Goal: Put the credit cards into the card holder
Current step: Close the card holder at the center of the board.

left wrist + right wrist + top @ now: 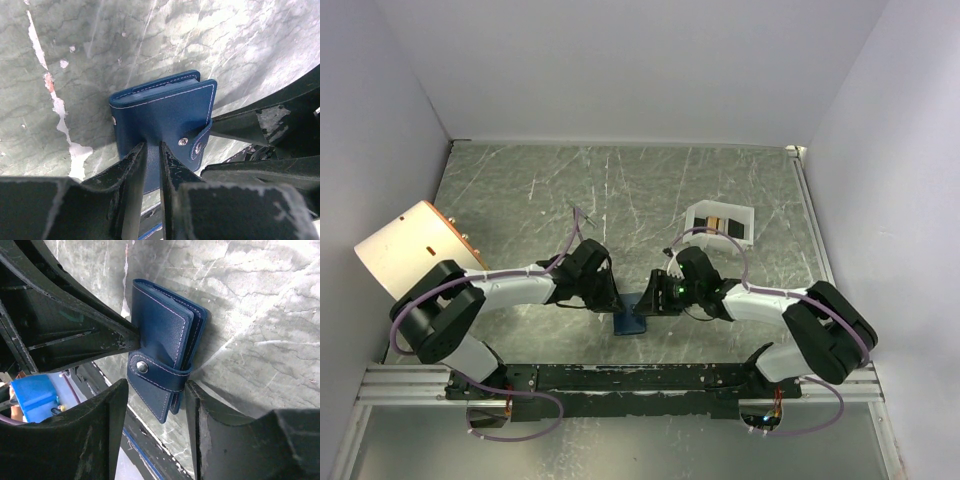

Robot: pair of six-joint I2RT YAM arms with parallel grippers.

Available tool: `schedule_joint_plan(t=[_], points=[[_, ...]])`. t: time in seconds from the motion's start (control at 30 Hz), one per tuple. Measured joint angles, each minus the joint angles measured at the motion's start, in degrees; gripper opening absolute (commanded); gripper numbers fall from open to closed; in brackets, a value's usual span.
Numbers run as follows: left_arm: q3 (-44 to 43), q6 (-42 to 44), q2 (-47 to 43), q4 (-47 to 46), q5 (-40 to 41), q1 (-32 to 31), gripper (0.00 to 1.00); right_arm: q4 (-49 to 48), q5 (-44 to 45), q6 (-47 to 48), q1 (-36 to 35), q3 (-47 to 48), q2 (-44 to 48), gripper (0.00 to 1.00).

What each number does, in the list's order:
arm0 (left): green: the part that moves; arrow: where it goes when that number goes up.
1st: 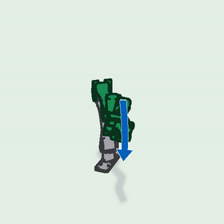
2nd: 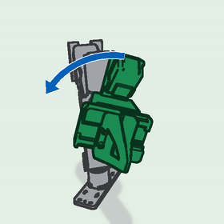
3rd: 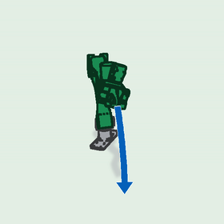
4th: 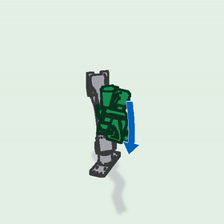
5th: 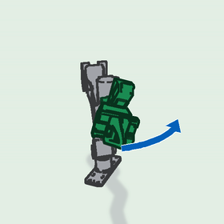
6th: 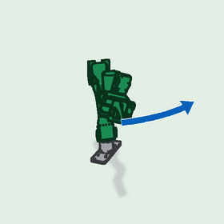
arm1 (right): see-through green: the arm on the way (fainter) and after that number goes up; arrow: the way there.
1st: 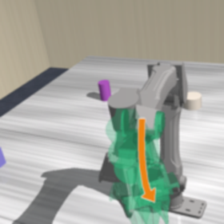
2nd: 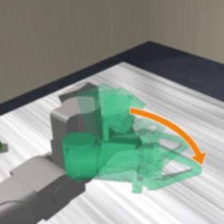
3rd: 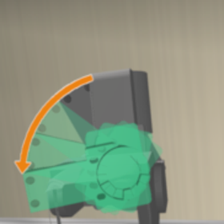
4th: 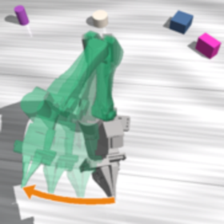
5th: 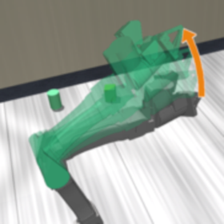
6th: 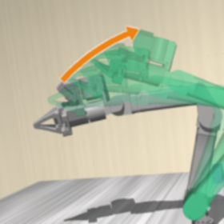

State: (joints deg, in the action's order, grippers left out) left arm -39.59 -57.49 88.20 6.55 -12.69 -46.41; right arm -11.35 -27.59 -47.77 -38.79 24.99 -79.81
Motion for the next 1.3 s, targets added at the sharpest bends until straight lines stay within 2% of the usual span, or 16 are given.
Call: schedule_joint_plan(t=[0.53, 1.03, 1.3], points=[[-1.2, -0.44, 1.42, 0.17, -0.07, -0.33, 0.29, 7.06, 3.02, 3.72, 0.11, 2.19, 1.42, 0.22], [-1.44, -0.63, 1.81, 0.02, -0.24, -0.37, 0.29, 10.01, 4.28, 4.74, 0.09, 5.07, 3.37, 0.22], [-1.68, -0.9, 2.36, -0.79, -0.35, -0.68, 0.3, 10.32, 4.92, 4.7, 0.11, 5.75, 2.86, 0.18]])
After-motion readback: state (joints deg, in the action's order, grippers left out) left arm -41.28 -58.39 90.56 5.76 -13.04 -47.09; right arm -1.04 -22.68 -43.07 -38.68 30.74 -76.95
